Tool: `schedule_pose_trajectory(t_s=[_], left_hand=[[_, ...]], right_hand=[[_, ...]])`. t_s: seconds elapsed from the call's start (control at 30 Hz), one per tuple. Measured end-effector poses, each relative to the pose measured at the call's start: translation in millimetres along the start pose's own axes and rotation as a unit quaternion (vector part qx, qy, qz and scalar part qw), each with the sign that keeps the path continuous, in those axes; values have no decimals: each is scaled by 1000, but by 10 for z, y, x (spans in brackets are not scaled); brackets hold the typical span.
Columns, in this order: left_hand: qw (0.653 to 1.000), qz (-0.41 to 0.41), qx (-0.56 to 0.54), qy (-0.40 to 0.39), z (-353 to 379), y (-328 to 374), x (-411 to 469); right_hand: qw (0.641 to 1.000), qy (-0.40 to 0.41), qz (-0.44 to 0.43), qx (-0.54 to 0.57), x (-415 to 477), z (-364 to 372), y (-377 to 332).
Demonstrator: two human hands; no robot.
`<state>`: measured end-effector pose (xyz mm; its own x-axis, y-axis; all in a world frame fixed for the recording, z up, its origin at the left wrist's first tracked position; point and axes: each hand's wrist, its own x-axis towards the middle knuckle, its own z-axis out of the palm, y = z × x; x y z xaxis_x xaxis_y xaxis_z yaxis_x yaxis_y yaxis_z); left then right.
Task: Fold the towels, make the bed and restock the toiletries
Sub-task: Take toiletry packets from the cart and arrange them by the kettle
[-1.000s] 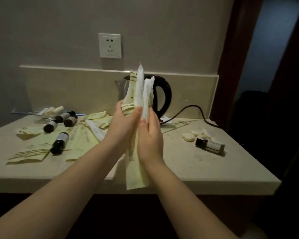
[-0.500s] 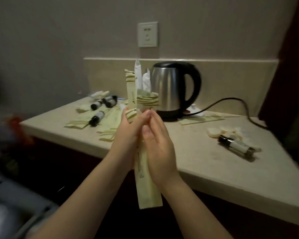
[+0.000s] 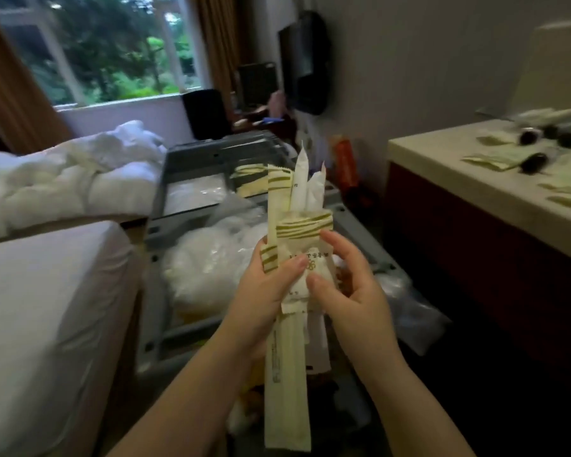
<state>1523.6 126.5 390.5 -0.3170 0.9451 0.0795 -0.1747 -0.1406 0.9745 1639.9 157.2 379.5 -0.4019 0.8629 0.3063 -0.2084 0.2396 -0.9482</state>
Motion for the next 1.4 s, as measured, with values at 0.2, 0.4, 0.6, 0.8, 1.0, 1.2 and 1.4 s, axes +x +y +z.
schedule_pose_trajectory(t_s=[0.2, 0.4, 0.6, 0.8, 1.0, 1.2, 1.4], left_hand=[[996, 2, -30, 79, -2005, 165, -253], [989, 12, -41, 143, -3719, 557, -171], [987, 13, -65, 146, -4507, 683, 580], [991, 15, -86, 105, -4865, 731, 1869], [994, 31, -28, 104, -5449, 1040, 3174], [995, 5, -48, 83, -5643, 983, 4382], [993, -88, -51, -67, -5312, 487, 5679]], right_hand=[[991, -102, 66, 48, 179, 1900, 365], [975, -110, 132, 143, 471, 3726, 653], [977, 16, 100, 188, 1117, 4592, 898], [965, 155, 15, 212, 2341, 5035, 1335], [976, 138, -39, 164, 3725, 5460, 1663], [982, 177, -33, 50, 4756, 5462, 1956], [939, 344, -13, -26, 5637, 4944, 2484]])
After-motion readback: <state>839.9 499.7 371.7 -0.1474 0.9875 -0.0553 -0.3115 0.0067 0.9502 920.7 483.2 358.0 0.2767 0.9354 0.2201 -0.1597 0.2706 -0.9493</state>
